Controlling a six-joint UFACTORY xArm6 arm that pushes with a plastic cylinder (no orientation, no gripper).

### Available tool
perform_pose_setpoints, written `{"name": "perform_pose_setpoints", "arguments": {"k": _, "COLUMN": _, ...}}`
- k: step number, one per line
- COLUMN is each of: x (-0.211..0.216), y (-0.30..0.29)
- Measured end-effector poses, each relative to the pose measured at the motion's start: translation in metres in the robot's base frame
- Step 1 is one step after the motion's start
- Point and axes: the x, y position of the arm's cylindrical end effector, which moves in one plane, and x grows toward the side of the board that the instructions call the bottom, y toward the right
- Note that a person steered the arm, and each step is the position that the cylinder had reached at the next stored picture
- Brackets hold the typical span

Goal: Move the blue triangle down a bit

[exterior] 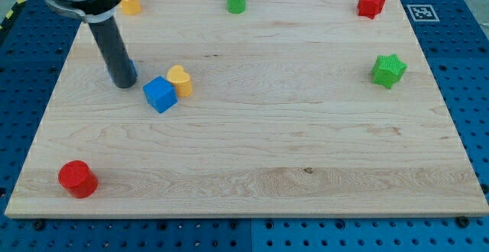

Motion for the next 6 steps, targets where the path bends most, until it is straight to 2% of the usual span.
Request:
{"name": "perform_pose_setpoints", "arguments": {"k": 2, "x": -0.002, "y": -0.038}}
{"name": "perform_pose_setpoints", "arguments": {"k": 4, "x": -0.094, "y": -0.073}}
{"name": "perform_pose_setpoints", "arguments": {"k": 5, "x": -0.098, "y": -0.073}}
{"name": "perform_pose_setpoints", "arguments": {"k": 6, "x": -0.076, "y": -0.068}}
